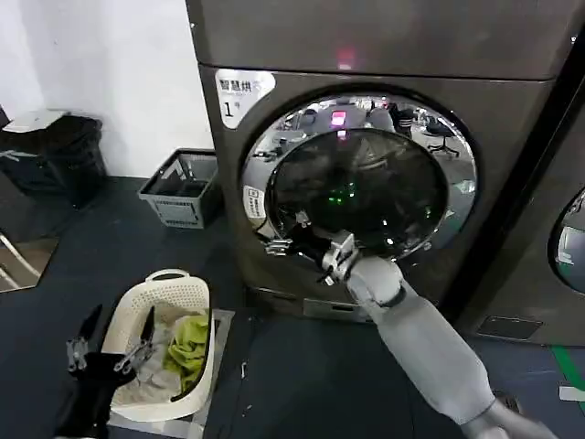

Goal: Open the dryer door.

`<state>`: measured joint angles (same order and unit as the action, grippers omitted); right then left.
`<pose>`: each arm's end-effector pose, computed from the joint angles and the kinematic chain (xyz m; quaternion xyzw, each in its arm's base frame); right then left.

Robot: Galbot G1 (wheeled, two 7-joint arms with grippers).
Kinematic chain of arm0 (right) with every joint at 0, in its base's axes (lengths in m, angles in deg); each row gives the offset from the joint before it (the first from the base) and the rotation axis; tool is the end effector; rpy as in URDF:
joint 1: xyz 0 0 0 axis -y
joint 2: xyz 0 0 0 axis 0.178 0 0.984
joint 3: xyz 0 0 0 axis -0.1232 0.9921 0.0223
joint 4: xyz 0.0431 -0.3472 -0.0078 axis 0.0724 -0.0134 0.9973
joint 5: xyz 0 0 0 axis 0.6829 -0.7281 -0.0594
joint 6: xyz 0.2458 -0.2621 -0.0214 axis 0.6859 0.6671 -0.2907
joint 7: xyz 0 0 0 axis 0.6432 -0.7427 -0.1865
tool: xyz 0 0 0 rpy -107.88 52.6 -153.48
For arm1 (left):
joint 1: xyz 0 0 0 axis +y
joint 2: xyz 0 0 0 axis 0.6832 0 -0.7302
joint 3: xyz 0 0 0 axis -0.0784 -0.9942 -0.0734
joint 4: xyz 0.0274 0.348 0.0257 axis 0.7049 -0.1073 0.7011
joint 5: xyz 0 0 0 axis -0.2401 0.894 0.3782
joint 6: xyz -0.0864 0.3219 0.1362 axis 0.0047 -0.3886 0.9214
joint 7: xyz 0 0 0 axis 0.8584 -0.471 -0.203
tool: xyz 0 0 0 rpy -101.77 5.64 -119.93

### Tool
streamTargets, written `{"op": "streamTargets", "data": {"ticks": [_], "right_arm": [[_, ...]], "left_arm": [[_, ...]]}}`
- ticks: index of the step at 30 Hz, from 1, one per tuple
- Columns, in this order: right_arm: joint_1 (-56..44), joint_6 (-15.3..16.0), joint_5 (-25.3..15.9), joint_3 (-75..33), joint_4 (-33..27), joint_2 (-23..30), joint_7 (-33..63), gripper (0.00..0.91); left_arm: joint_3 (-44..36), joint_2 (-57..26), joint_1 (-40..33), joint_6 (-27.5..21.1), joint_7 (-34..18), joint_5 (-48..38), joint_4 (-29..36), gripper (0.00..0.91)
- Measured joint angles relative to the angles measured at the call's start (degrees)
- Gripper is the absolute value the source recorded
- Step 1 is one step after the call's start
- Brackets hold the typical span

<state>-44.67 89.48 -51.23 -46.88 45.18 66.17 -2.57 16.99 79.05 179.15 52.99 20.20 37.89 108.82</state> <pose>0.4905 0.0892 -0.2039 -0.4407 0.8939 -0.0700 0.0429 0.1038 0.0895 -0.2352 -0.0256 0.9938 0.0820 0.0705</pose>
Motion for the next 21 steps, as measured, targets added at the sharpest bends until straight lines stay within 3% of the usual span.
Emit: {"op": "streamTargets", "data": {"ticks": [11,17,21], "right_arm": [[2.9,-0.3,3.4,0.0,-4.7,2.6,-7.8,0.907],[2.0,-0.1,3.6,-1.1,-3.8,1.6,-11.9,0.907],[0.5,1.6,6.4,-2.2,-1.2,-0.2,-16.5,0.907]], "left_arm": [[0.3,-0.1,-0.3,-1.4,-0.2,-1.1,0.5,0.907],[-0.2,-1.2,-0.8,-3.6,-2.1,1.8,1.0,0.907],[0.0,-2.2,-1.6,-4.0,-2.1,1.2,0.1,0.907]]}}
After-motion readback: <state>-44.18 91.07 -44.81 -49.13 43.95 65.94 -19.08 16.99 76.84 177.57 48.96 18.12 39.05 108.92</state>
